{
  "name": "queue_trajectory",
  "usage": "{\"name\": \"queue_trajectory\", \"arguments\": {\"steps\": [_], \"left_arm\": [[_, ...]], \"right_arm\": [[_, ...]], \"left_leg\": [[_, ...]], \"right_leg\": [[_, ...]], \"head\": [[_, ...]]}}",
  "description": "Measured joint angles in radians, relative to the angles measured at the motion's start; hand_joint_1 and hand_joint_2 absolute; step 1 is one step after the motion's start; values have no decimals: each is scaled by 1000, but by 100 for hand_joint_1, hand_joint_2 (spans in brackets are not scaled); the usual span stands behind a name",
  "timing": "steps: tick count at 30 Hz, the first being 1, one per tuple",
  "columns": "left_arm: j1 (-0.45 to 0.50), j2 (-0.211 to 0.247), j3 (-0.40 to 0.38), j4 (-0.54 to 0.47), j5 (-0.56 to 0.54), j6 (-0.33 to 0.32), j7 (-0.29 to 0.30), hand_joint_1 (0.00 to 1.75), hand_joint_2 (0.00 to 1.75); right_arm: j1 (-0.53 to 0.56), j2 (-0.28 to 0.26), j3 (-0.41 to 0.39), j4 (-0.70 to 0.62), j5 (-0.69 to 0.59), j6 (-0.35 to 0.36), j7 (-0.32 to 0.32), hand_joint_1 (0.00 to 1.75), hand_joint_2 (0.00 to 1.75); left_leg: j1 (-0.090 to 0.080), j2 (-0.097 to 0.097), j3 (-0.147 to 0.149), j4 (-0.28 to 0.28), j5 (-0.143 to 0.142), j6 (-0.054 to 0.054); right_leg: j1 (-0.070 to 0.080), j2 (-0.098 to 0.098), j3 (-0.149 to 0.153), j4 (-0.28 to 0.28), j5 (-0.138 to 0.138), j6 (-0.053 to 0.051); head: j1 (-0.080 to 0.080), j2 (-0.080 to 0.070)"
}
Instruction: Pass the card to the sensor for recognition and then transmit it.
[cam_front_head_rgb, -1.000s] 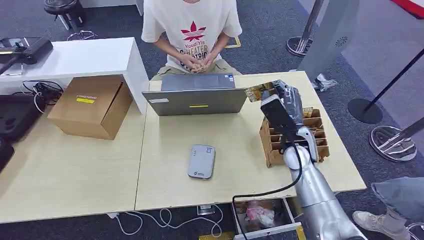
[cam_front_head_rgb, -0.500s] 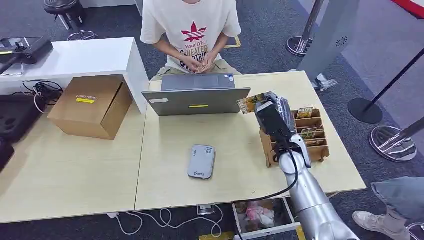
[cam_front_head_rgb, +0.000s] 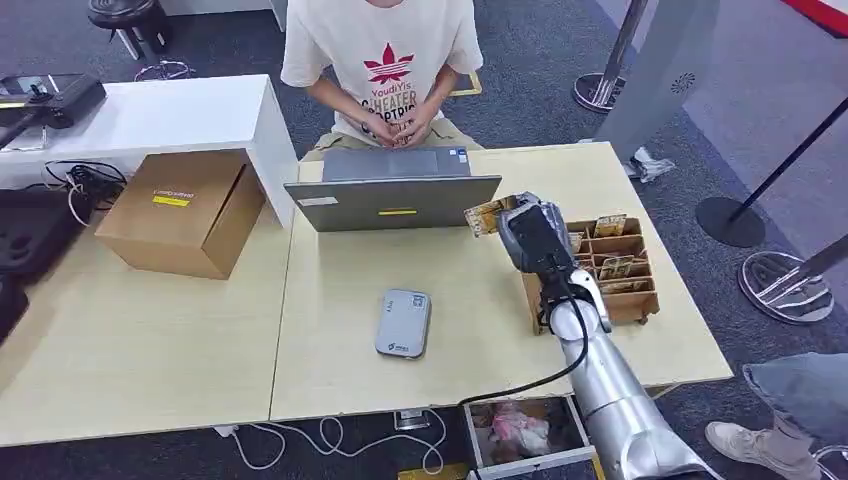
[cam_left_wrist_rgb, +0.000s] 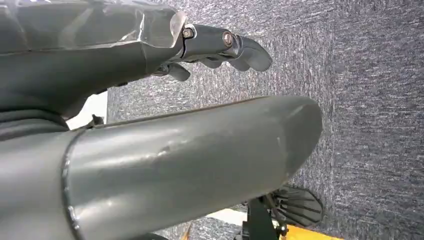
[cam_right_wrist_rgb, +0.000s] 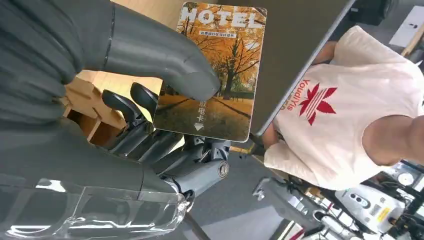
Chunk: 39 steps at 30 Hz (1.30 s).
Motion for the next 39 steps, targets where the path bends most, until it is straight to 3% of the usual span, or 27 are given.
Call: {"name": "queue_trajectory", "arguments": {"steps": [25, 39], "left_arm": [[-10, -9, -2, 0, -27, -2, 18, 0, 0], [-21, -13, -6, 0, -35, -2, 27, 0, 0]], "right_arm": [[-126, 63, -22, 216, -40, 42, -18, 175, 175], [-137, 92, -23, 266, -25, 32, -18, 175, 175]], "left_leg": [[0, 0, 0, 0, 0, 0], [0, 0, 0, 0, 0, 0]], "right_leg": [[0, 0, 0, 0, 0, 0], [0, 0, 0, 0, 0, 0]], "head": [[0, 0], [0, 0]]}}
